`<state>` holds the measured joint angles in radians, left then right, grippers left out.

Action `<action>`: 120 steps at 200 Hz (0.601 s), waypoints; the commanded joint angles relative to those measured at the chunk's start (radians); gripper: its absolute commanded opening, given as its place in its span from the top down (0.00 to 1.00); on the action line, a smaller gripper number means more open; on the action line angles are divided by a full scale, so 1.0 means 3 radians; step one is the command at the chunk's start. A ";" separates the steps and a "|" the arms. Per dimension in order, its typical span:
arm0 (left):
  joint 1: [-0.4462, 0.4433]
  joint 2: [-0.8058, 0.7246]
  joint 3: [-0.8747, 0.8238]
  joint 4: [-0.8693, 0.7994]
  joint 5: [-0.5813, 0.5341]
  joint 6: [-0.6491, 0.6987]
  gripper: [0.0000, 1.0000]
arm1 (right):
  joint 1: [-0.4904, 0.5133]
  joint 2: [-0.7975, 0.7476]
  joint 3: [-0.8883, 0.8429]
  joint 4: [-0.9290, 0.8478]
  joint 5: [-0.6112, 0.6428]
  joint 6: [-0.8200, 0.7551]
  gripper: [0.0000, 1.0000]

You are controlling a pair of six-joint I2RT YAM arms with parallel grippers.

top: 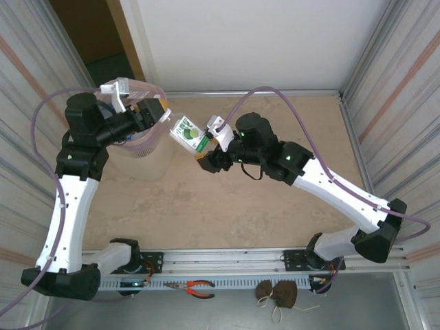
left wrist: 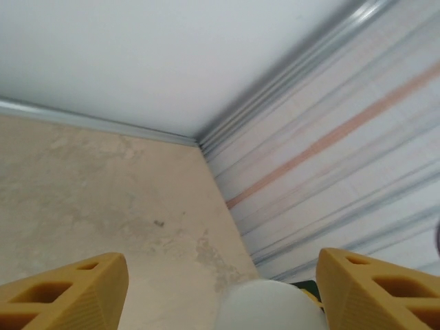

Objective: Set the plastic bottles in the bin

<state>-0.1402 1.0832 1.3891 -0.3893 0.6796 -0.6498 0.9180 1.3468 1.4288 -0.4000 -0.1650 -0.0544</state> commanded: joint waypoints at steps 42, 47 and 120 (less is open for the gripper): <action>-0.0246 0.0004 -0.0046 0.0428 0.0137 0.0146 0.39 | -0.0068 -0.0171 -0.0012 0.0337 -0.0151 0.0216 0.55; -0.0251 0.0008 -0.0051 0.0425 0.0149 0.0144 0.40 | -0.0071 -0.0170 -0.0016 0.0339 -0.0151 0.0213 0.55; -0.0279 -0.0004 -0.0040 0.0430 0.0098 0.0230 0.64 | -0.0083 -0.0165 -0.0033 0.0328 -0.0111 0.0237 0.54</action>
<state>-0.2184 1.0874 1.3785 -0.2855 0.7101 -0.6201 0.9005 1.3285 1.4212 -0.3367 -0.1879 -0.0067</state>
